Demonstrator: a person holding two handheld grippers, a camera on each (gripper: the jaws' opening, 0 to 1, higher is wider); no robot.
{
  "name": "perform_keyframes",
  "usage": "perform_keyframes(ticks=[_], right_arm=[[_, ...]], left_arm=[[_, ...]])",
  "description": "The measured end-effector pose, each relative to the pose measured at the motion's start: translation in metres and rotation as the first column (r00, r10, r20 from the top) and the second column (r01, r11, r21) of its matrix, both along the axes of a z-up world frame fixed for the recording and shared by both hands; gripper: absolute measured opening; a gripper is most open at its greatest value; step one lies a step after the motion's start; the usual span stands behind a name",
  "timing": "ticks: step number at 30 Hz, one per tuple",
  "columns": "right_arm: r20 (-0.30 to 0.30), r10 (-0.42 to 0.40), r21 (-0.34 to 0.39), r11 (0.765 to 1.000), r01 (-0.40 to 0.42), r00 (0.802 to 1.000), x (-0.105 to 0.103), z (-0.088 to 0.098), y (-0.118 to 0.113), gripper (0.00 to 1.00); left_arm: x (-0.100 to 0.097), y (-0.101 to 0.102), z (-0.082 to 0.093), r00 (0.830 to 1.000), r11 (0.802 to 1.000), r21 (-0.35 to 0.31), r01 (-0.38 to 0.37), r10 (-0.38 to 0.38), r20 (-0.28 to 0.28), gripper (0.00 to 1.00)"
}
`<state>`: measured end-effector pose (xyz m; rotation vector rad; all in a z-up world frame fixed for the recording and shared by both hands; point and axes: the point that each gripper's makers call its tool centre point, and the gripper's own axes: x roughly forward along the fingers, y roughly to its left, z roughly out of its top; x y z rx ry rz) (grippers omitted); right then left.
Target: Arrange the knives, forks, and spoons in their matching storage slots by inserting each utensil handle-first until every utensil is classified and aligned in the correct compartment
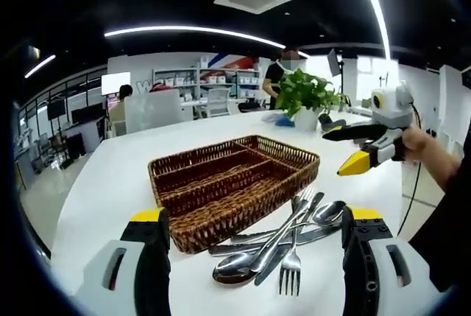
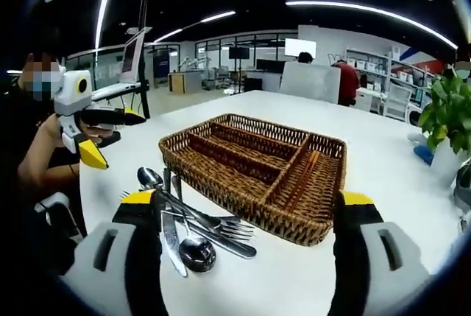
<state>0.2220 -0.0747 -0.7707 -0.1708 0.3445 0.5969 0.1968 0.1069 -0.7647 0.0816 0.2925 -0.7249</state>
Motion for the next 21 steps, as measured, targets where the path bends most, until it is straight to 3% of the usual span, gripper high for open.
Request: perform_keyframes(ticks=[21], right_arm=[[-0.007, 0.014, -0.007, 1.0, -0.014, 1.0, -0.0085, -0.0041, 0.0018, 1.0]], left_arm=[[0.0025, 0.0034, -0.0053, 1.0, 1.0, 0.012, -0.013, 0.013, -0.001, 0.99]])
